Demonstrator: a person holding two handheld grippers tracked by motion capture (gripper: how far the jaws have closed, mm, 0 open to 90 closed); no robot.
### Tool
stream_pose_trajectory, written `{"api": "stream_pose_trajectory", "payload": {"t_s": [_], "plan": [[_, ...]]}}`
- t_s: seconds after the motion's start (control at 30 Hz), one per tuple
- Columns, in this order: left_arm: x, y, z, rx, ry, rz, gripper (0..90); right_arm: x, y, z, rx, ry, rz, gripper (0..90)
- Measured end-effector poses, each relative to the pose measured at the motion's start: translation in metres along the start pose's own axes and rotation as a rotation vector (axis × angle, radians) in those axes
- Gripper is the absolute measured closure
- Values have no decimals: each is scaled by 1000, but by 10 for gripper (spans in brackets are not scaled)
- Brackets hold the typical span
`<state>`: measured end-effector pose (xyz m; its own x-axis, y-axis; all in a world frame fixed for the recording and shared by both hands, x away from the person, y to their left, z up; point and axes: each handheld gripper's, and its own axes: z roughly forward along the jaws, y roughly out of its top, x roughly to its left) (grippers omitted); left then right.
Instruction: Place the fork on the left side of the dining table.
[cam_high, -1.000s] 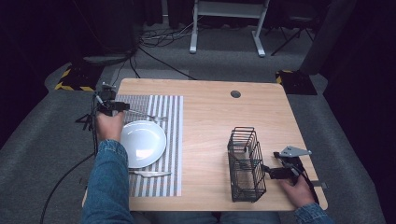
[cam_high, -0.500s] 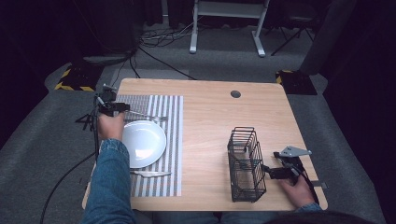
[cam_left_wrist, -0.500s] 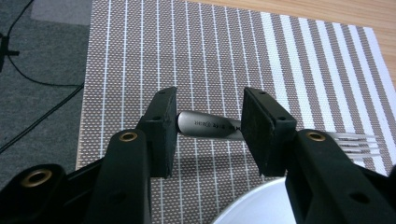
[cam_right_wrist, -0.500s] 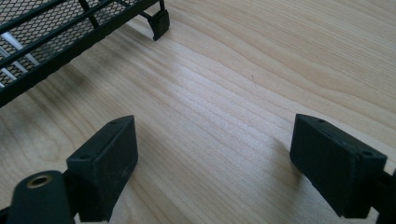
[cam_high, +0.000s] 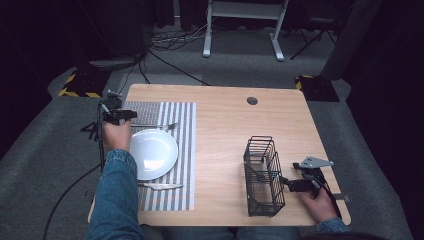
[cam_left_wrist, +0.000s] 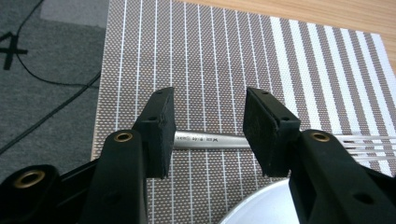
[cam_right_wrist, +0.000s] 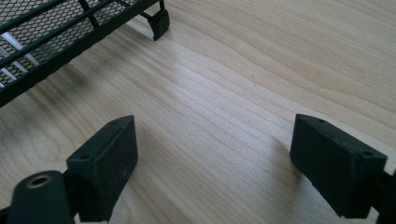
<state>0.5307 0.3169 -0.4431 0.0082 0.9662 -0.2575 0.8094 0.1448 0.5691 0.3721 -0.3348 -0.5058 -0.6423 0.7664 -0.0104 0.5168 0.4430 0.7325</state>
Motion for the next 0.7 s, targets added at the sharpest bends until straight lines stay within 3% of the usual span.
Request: {"api": "stream_pose_trajectory", "payload": {"t_s": [0.17,0.2,0.7], "plan": [[-11,-1,-9,-10,35,50,542,0,0,0,0,-1,0,153],[-17,-1,-14,-18,32,73,542,0,0,0,0,0,0,153],[-58,-11,-58,-83,-13,187,536,0,0,0,0,0,0,153]]}}
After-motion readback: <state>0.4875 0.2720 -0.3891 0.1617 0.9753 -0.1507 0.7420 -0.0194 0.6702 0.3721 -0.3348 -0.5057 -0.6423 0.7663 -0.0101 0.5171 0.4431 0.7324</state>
